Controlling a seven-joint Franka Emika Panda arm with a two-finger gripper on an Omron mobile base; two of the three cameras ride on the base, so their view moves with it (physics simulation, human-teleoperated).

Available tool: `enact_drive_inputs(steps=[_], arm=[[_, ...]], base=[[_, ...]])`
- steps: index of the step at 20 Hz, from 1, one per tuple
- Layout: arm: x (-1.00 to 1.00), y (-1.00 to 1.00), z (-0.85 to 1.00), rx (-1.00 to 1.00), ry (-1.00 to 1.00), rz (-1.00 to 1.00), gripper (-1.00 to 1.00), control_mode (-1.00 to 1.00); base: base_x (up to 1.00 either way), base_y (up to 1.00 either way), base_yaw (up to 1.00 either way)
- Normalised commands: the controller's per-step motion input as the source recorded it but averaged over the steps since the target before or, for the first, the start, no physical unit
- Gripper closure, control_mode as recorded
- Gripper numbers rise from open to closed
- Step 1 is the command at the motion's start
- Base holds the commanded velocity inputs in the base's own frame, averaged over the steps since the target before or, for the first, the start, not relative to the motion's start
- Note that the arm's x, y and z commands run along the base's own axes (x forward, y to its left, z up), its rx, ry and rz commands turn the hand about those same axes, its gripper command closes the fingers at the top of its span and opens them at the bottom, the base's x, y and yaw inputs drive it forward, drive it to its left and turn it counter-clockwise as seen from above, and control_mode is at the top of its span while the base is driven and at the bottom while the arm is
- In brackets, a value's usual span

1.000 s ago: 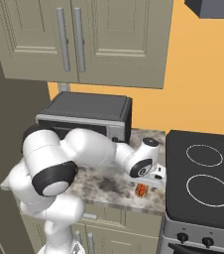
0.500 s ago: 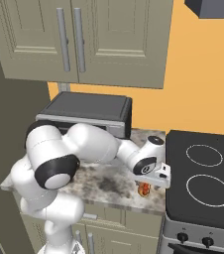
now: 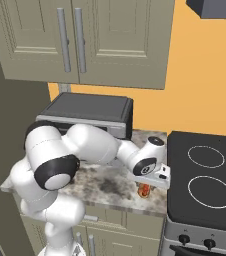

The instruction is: Store the hot dog in the freezer for long-term storage. Close the freezer door after placing the cooked food.

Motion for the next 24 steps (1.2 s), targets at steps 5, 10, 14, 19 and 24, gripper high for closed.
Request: enact_drive_inputs(steps=[5,10,14,19,24], arm=[[-0.2,0.14,0.12,-0.01,-0.04,-0.03,1.0,-1.0],[-0.6,0.36,0.86,-0.13,-0.14,-0.05,1.0,-1.0],[-0.54,0.49,0.97,-0.09,-0.08,-0.01,1.0,-1.0],[-0.46,0.76,0.69,-0.09,-0.02,-0.06,1.0,-1.0],[-0.31,0.76,0.69,-0.01,0.0,-0.07,1.0,-1.0]], base=[[0.0,0.0,0.0],[0.0,0.0,0.0],[0.0,0.0,0.0],[0.0,0.0,0.0],[0.0,0.0,0.0]])
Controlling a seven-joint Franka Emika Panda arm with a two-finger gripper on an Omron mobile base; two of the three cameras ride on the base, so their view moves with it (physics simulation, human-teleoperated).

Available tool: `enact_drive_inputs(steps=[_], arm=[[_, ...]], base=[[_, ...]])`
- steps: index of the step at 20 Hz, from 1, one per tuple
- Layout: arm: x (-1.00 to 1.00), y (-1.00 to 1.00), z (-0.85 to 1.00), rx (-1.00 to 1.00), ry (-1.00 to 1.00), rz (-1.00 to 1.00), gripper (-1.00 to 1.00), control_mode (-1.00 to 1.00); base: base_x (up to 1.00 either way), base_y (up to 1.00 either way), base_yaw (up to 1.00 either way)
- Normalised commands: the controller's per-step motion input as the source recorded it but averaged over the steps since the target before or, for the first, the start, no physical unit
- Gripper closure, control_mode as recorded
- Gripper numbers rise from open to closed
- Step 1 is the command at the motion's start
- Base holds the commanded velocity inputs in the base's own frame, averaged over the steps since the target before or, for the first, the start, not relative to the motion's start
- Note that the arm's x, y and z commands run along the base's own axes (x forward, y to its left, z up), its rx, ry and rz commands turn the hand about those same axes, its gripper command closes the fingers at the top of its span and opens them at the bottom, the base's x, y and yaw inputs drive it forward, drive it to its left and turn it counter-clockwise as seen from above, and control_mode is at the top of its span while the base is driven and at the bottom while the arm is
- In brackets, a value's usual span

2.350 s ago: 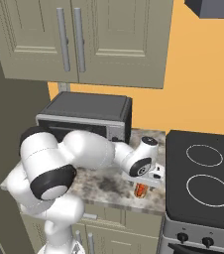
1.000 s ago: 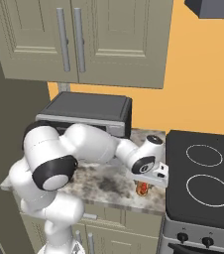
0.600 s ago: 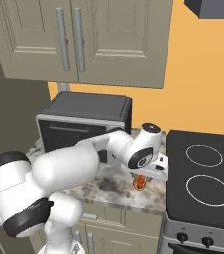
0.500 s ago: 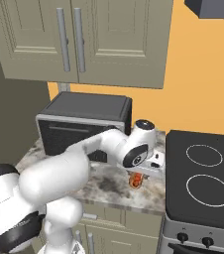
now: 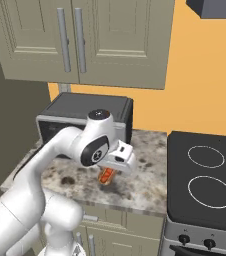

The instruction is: Store the hot dog in the freezer for long-term storage. Close the freezer door after placing the cooked food.

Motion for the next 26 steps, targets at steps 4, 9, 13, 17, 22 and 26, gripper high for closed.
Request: enact_drive_inputs(steps=[4,9,13,17,22,26], arm=[[-0.03,0.79,0.67,-0.06,0.08,-0.02,1.0,-1.0],[0.0,0.78,0.55,-0.03,0.02,0.08,1.0,-1.0],[-0.05,0.58,0.31,0.01,0.08,0.09,1.0,-1.0],[-0.07,0.48,0.08,0.02,0.13,0.07,1.0,-1.0],[-0.25,0.09,0.07,0.02,0.04,0.03,1.0,-1.0],[-0.48,0.0,0.32,0.0,0.0,0.0,1.0,-1.0]], base=[[0.0,0.0,0.0],[0.0,0.0,0.0],[0.0,0.0,0.0],[0.0,0.0,0.0],[0.0,0.0,0.0],[0.0,0.0,0.0]])
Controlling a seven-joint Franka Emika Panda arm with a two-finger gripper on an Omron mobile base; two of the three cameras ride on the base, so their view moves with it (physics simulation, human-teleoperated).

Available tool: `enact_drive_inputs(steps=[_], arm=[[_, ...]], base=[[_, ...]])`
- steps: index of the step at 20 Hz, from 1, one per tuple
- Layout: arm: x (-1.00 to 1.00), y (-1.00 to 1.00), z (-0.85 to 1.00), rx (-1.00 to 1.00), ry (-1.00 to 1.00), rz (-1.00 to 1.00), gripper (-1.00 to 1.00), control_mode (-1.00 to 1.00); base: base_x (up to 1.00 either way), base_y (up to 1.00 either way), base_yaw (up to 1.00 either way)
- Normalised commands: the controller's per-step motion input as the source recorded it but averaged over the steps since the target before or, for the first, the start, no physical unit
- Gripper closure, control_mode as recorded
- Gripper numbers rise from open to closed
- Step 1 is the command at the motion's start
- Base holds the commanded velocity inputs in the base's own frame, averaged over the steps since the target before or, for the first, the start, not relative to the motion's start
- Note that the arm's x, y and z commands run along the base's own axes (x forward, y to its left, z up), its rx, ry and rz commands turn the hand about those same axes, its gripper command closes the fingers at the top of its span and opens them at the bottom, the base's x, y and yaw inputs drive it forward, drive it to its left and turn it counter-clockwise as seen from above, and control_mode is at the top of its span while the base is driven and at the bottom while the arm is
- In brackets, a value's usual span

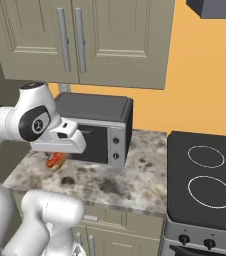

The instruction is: Store the hot dog in the freezer for long-term storage. Close the freezer door after placing the cooked food.

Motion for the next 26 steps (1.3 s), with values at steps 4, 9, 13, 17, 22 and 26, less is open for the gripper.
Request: enact_drive_inputs(steps=[4,9,13,17,22,26], arm=[[-0.49,0.0,0.35,0.0,0.0,0.0,1.0,-1.0],[-0.18,0.0,0.05,0.0,0.0,0.0,1.0,-1.0],[0.0,0.0,0.0,0.0,0.0,0.0,1.0,-1.0],[-0.01,0.0,0.0,0.0,0.0,0.0,1.0,1.0],[0.0,0.0,0.0,0.0,0.0,0.0,1.0,1.0],[0.0,0.0,0.0,0.0,0.0,0.0,1.0,1.0]], base=[[0.0,0.0,0.0],[0.0,0.0,0.0],[0.0,0.0,0.0],[-0.19,0.0,-0.01],[-0.81,-0.01,-0.07],[-0.91,0.0,-0.05]])
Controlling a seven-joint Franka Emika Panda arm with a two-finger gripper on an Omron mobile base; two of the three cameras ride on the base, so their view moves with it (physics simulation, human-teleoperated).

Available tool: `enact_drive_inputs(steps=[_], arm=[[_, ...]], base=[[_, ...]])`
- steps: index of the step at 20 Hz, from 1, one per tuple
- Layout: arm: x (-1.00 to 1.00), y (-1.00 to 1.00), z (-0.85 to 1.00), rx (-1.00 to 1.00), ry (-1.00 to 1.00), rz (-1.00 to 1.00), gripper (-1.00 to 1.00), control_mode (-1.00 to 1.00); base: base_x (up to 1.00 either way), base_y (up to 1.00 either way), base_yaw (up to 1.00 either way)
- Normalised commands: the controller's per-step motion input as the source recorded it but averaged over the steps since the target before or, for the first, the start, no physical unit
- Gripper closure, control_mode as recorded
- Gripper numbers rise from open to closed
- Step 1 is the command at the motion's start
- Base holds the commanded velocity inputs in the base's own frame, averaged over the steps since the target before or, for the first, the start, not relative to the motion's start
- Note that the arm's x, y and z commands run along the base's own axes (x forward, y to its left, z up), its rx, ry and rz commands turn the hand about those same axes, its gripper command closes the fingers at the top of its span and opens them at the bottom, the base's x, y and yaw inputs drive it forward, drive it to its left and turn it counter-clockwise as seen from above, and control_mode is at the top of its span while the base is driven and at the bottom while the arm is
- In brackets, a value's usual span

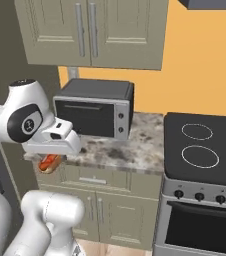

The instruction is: Store the hot dog in the freezer for long-term storage. Close the freezer door after placing the cooked food.

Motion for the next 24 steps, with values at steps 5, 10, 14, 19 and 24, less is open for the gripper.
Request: enact_drive_inputs(steps=[5,10,14,19,24], arm=[[0.0,0.0,0.0,0.0,0.0,0.0,1.0,1.0],[0.0,0.0,0.0,0.0,0.0,0.0,1.0,1.0],[0.0,0.0,0.0,0.0,0.0,0.0,1.0,1.0],[0.0,0.0,0.0,0.0,0.0,0.0,1.0,1.0],[0.0,0.0,0.0,0.0,0.0,0.0,1.0,1.0]], base=[[-0.74,0.0,-0.01],[-0.77,0.09,0.0],[-0.85,0.08,0.0],[-0.64,0.24,0.0],[-0.65,0.67,0.0]])
